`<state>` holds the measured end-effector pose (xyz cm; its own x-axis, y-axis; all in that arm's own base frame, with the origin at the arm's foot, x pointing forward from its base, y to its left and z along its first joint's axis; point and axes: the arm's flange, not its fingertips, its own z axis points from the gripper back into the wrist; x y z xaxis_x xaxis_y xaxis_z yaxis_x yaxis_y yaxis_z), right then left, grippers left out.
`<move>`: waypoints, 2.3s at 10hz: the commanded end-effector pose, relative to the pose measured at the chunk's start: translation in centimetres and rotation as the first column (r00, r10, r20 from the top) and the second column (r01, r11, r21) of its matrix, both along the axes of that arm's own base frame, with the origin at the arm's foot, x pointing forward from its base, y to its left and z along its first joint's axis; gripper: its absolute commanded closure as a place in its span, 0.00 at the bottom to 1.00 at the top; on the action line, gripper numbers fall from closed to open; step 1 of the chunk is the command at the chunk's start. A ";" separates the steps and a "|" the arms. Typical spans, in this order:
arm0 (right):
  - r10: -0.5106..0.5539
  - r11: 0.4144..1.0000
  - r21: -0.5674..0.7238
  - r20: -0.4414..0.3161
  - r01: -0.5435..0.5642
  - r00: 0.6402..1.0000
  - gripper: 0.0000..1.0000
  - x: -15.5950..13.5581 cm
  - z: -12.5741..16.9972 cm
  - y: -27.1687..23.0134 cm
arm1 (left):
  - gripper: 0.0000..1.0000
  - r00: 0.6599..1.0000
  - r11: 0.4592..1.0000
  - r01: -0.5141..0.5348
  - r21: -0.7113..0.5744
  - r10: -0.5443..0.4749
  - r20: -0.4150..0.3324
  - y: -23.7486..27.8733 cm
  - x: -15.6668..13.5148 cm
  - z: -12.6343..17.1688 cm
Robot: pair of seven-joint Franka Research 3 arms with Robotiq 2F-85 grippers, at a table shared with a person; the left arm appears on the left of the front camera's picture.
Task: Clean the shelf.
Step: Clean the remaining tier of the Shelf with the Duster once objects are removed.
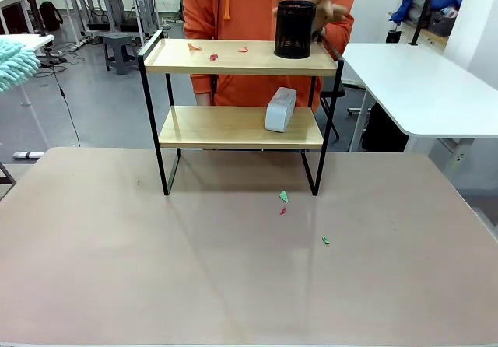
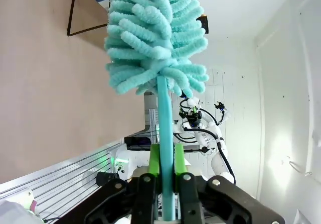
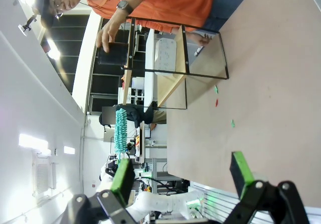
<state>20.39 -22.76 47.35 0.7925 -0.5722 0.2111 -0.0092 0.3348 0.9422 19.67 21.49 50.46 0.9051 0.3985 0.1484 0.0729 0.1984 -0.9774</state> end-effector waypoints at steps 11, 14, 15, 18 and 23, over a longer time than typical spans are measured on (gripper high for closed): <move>0.003 1.000 0.001 0.035 -0.003 0.999 0.00 0.1 0.1 0.0 | 0.88 0.993 0.994 -0.089 0.066 0.094 -0.077 -8.4 4.9 9.5; 0.003 1.000 0.001 0.035 -0.003 0.999 0.00 0.1 0.1 0.0 | 0.88 0.984 0.989 0.085 0.123 -0.064 -0.166 -17.1 7.2 14.1; 0.003 1.000 0.001 0.035 -0.003 0.999 0.00 0.1 0.1 0.0 | 0.88 0.985 0.983 0.103 0.154 -0.078 -0.156 -19.9 7.6 14.3; 0.003 1.000 0.001 0.035 -0.003 0.999 0.00 0.1 0.1 0.0 | 0.88 0.983 0.979 0.115 0.169 -0.088 -0.160 -21.6 7.5 14.5; 0.003 1.000 0.001 0.035 -0.003 0.999 0.00 0.1 0.1 0.0 | 0.88 0.996 0.968 -0.031 0.249 0.050 -0.071 -22.8 8.2 13.4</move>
